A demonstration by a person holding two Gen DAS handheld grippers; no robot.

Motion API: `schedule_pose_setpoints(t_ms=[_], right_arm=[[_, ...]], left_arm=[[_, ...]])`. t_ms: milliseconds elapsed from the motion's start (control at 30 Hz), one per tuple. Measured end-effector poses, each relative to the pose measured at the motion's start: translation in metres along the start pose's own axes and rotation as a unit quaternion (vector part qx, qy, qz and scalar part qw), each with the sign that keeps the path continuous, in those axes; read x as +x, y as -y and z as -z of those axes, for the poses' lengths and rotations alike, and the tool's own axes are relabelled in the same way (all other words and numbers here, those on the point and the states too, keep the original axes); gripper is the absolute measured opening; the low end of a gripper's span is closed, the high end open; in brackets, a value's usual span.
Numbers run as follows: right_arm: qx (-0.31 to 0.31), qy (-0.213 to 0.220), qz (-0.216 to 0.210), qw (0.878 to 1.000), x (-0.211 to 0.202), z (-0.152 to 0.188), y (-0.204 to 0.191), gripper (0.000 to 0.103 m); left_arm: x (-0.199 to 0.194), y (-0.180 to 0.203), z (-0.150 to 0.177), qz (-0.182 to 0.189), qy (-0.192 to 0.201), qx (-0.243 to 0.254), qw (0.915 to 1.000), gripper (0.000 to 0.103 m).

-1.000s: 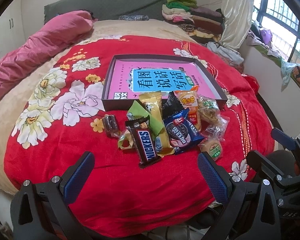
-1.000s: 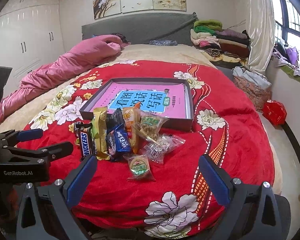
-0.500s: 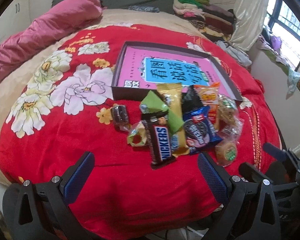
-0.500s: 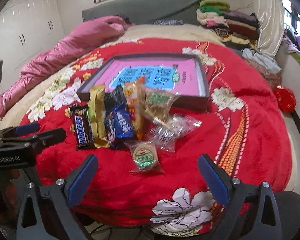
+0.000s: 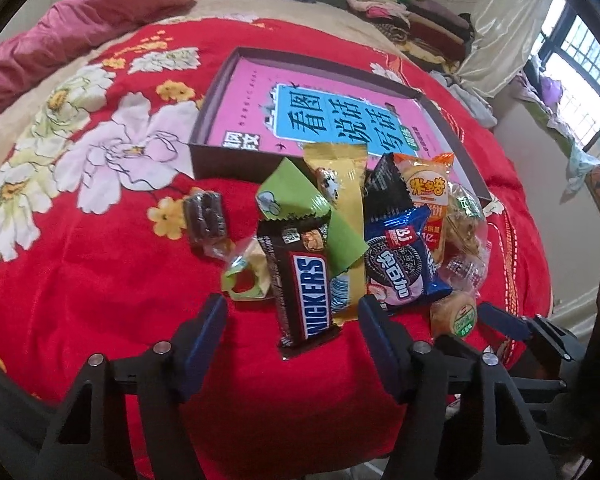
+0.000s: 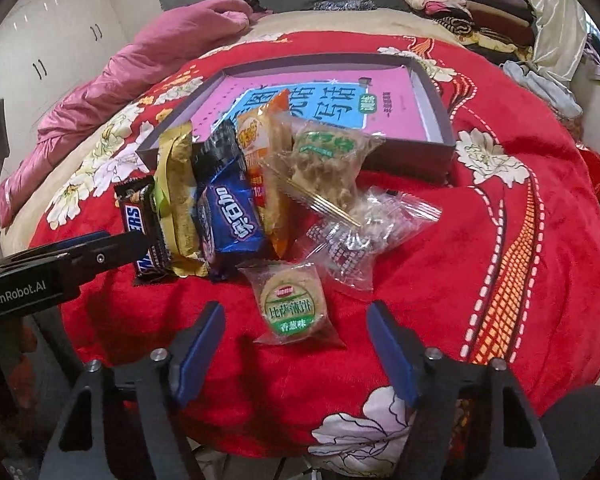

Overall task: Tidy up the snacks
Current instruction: 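Grasp the Snickers bar with the left tool while the right tool grasps the round biscuit pack, then lift the Snickers bar with the left tool while the right tool lifts the biscuit pack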

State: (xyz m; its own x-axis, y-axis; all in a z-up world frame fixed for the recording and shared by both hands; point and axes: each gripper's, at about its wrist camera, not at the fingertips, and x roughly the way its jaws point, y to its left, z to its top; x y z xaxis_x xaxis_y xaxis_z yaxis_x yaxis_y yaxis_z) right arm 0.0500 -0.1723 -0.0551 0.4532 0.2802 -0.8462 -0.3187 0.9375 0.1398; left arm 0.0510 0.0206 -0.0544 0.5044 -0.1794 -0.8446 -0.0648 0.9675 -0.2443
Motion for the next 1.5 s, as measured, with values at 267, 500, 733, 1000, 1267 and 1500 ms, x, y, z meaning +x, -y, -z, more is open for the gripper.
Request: schedule_pose_setpoints(t_ms=[267, 500, 733, 1000, 1267, 1500], right_arm=[[-0.031, -0.007, 0.002, 0.999, 0.015, -0.005, -0.009, 0.052], [-0.039, 0.008, -0.017, 0.999, 0.011, -0.007, -0.012, 0.035], [-0.024, 0.024, -0.050, 0.998, -0.001, -0.008, -0.005, 0.034], [-0.012, 0.050, -0.071, 0.996, -0.017, -0.008, 0.000, 0.034], [-0.019, 0.079, -0.080, 0.993, -0.032, -0.009, -0.001, 0.034], [-0.025, 0.105, -0.074, 0.991, -0.042, -0.014, 0.001, 0.034]], left_arm=[[0.008, -0.009, -0.005, 0.006, -0.002, -0.022, 0.9997, 0.057], [0.012, -0.010, -0.009, 0.009, -0.003, -0.024, 0.9997, 0.044], [0.012, -0.013, -0.008, 0.035, -0.009, -0.025, 0.9990, 0.030], [0.000, -0.022, 0.001, 0.059, -0.017, -0.032, 0.9976, 0.030], [-0.022, -0.021, 0.000, 0.061, 0.003, -0.028, 0.9977, 0.030], [-0.032, -0.011, -0.007, 0.062, 0.014, -0.012, 0.9979, 0.030]])
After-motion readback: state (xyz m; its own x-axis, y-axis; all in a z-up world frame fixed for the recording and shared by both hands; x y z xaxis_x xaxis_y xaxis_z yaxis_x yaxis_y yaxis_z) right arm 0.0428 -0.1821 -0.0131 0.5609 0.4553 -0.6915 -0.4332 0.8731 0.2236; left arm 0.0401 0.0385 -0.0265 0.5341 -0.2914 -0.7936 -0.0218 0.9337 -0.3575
